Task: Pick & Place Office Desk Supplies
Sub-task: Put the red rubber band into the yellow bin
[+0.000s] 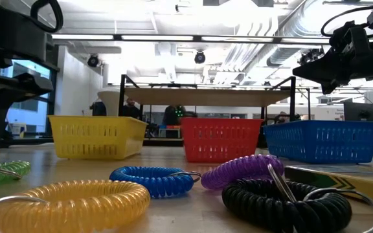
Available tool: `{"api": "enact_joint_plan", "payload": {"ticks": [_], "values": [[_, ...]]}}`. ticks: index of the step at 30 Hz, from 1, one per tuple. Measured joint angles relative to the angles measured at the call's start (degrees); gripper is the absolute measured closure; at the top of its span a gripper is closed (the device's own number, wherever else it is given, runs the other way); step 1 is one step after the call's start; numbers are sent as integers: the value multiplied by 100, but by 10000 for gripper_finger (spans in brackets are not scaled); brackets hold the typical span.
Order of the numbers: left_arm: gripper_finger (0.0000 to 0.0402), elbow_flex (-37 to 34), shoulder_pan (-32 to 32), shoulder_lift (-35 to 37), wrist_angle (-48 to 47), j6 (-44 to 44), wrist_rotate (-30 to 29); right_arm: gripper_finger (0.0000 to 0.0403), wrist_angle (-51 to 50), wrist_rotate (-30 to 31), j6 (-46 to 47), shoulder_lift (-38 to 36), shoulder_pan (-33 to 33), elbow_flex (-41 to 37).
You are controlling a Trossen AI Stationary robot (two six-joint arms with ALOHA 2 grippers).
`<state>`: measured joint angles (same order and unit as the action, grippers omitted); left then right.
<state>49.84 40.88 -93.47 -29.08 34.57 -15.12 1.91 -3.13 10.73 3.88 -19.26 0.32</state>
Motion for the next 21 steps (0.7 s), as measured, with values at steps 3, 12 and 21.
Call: {"api": "enact_joint_plan", "payload": {"ticks": [3, 12, 21], "values": [[334, 0, 0, -2, 0, -2, 1, 401, 0, 1, 1, -1, 0, 2], [371, 2, 2, -2, 13, 0, 47, 401, 0, 0, 1, -2, 1, 2], [399, 2, 2, -2, 2, -2, 58, 401, -2, 0, 1, 0, -1, 2]]}}
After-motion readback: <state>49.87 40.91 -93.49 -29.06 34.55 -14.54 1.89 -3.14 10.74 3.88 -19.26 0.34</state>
